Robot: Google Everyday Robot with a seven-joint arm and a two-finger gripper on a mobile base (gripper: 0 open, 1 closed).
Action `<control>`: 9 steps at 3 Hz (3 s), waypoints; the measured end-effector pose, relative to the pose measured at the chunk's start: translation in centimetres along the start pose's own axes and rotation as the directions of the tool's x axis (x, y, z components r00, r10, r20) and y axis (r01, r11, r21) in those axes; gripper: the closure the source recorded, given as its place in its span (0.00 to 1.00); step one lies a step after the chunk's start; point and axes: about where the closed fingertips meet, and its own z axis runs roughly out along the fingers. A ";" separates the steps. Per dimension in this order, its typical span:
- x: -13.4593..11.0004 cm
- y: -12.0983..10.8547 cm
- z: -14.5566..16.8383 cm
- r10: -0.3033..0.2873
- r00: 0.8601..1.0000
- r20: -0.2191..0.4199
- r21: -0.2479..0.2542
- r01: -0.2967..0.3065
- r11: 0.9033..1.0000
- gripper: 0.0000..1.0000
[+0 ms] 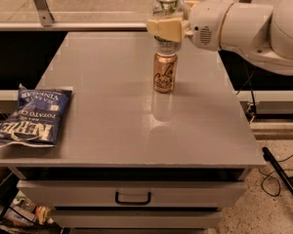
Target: Move 7up can near blue chip bag
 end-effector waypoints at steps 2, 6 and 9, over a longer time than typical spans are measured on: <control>0.6 6.2 1.5 -0.034 0.999 0.034 -0.082 0.037 0.996 1.00; 5.0 9.3 5.8 0.034 0.998 -0.055 -0.112 -0.040 0.993 1.00; 10.2 15.5 8.5 0.087 0.996 0.000 -0.208 -0.085 0.974 1.00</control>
Offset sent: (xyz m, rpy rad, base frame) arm -0.0575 0.0683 -0.0291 0.0062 -0.0454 0.1559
